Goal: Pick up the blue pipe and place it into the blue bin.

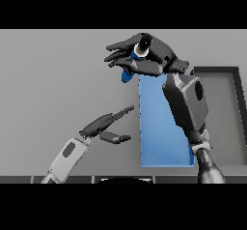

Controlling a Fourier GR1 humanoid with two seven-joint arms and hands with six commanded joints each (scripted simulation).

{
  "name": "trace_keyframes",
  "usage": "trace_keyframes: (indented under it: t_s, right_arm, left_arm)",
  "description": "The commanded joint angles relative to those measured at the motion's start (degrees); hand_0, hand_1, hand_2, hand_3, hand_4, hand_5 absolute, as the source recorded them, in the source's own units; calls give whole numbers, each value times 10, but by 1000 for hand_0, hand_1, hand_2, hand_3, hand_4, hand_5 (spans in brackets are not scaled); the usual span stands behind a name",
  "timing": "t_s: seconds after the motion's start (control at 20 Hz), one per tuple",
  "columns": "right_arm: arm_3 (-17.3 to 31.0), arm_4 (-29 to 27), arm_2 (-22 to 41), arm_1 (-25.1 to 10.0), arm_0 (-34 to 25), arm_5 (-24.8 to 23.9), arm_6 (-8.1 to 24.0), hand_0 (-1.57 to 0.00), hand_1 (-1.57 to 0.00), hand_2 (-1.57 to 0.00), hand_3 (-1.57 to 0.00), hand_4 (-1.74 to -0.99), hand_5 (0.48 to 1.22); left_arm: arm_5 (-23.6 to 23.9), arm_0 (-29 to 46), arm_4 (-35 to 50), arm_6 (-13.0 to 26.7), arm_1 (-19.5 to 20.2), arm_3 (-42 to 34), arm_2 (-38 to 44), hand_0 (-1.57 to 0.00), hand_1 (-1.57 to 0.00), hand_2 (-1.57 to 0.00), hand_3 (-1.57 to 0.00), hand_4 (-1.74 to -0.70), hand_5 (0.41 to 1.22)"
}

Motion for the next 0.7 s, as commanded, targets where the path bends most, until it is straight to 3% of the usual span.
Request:
trace_keyframes:
  t_s: [0.0, 0.35, 0.65]
  right_arm:
    - [26, 17, -11, -9, -6, 0, -10, -1571, -1571, -1571, -1571, -1498, 1221]
    - [178, 100, -69, -59, 32, -13, -6, -1571, -1571, -1571, -1571, -1499, 1221]
    - [203, 142, -78, -59, 131, -36, 27, -1571, -1571, -1571, -1571, -1499, 1221]
  left_arm:
    - [0, -2, -3, -2, 3, 0, 1, 1, 1, 1, 1, -850, 484]
    - [8, 5, -12, -1, 10, -10, 3, 1, 1, 1, 1, -827, 463]
    - [5, 3, -8, -9, 20, -10, 10, 1, 1, 1, 1, -826, 466]
